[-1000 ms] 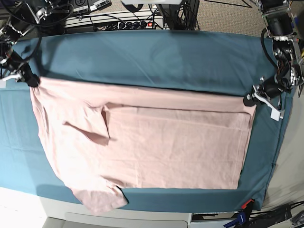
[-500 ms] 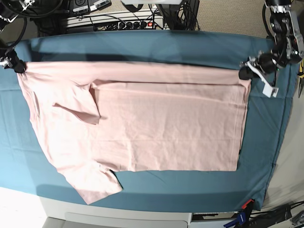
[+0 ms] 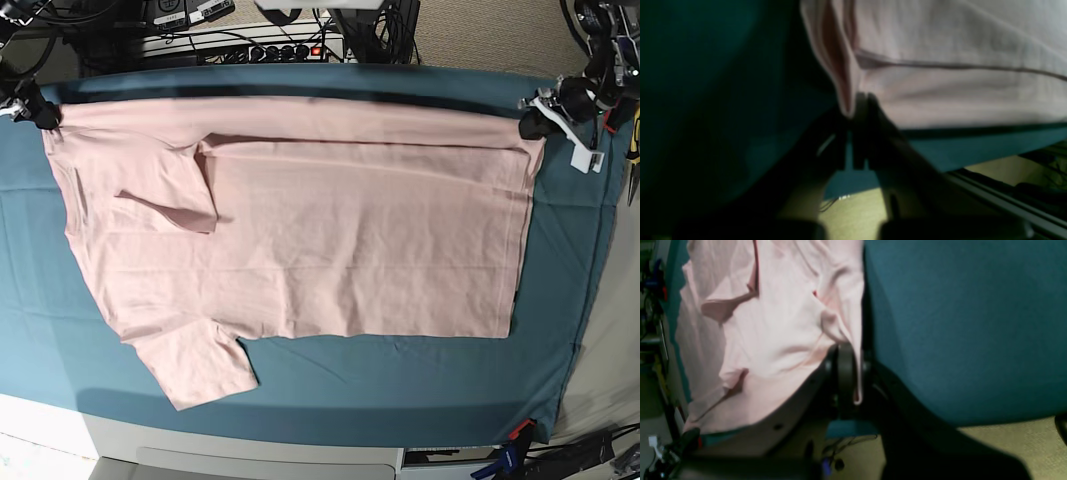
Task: Fold the T-shirt properly
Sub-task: 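Open both grippers and withdraw the left gripper from the shirt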
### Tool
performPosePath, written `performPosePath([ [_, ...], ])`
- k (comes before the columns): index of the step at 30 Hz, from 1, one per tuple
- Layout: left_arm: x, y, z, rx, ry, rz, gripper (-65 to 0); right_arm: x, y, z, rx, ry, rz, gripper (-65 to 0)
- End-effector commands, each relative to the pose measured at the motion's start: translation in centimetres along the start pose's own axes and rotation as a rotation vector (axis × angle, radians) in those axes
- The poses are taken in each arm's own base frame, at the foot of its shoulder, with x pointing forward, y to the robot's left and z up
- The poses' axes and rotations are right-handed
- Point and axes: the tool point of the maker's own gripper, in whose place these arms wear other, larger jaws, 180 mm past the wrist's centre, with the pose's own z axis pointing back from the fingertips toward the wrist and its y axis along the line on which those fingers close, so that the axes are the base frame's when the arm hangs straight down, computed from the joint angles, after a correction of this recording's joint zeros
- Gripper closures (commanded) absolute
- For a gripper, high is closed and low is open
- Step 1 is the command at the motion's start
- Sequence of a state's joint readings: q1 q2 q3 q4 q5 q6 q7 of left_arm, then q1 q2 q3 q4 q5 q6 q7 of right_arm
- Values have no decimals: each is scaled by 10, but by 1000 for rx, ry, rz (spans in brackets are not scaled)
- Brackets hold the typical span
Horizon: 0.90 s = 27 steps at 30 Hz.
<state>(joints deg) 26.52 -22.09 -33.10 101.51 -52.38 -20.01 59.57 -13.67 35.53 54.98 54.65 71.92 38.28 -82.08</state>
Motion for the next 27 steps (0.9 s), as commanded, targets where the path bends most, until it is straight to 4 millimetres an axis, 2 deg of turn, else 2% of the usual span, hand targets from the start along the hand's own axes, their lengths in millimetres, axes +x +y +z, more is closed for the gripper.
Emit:
performPosePath([
  [1, 7, 8, 7, 36, -17, -20, 0, 28, 3, 13, -12, -65, 47, 0],
  [8, -15, -5, 2, -10, 3, 32, 0, 27, 3, 12, -11, -64, 44, 0],
  [13, -20, -5, 3, -12, 13, 33, 0, 21, 3, 9, -4, -61, 33, 0],
  [20, -29, -4, 5, -7, 38, 39, 0, 5, -2, 9, -4, -40, 5, 0],
  [27, -31, -5, 6, -8, 50, 36, 0, 3, -3, 10, -5, -39, 2, 0],
])
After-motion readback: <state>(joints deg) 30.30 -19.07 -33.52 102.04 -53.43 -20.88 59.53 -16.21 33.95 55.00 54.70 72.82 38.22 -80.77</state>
